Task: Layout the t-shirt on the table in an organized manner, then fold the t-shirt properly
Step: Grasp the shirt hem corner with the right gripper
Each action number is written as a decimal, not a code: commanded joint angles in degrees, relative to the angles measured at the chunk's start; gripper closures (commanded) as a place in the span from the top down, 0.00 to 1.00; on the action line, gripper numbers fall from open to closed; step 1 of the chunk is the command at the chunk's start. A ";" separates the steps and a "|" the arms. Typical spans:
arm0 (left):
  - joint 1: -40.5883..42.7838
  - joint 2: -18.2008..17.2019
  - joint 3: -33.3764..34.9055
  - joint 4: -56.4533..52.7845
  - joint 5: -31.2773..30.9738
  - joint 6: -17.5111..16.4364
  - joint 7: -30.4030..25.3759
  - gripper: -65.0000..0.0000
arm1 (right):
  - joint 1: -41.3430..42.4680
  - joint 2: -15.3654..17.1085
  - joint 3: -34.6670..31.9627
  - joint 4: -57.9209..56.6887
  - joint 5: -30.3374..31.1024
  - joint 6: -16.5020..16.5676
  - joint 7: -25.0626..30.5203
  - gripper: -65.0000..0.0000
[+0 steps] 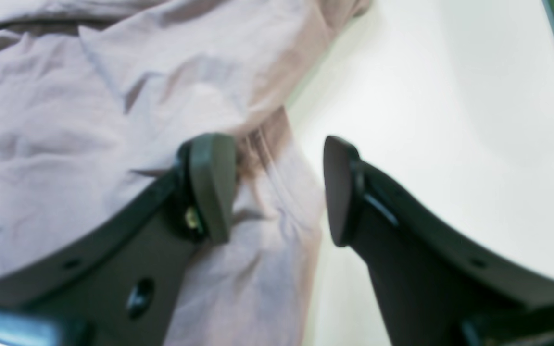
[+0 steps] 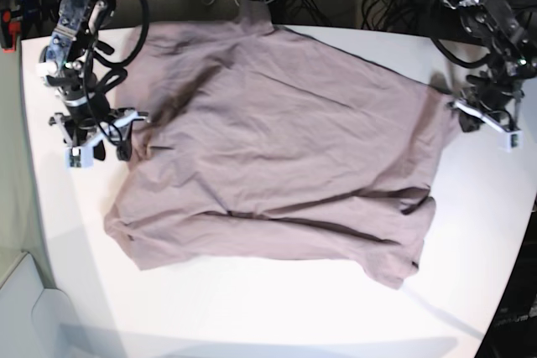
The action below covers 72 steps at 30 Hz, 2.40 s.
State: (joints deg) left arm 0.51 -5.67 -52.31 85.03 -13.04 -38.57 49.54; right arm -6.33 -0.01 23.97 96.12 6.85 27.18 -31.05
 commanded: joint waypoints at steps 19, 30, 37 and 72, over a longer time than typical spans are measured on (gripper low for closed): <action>0.59 -0.53 -19.99 15.05 -4.85 -0.51 4.92 0.00 | 7.07 3.31 -16.71 0.72 0.49 0.03 1.11 0.46; 2.43 -0.70 -29.14 13.91 -4.94 -0.60 4.92 0.00 | 15.34 3.57 -17.68 -12.38 0.49 0.03 1.20 0.46; 3.75 -1.49 -29.40 12.94 -4.94 -0.60 4.92 0.00 | 21.40 7.35 -17.50 -18.97 0.49 0.03 1.82 0.46; 5.33 -0.97 -29.40 13.03 -4.85 -0.60 4.92 0.00 | 37.84 9.29 -24.01 -47.02 0.49 2.84 2.52 0.47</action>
State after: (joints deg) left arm 5.87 -5.69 -81.62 97.06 -16.99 -39.05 55.53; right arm 29.69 8.84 -0.19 48.36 6.48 29.32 -29.80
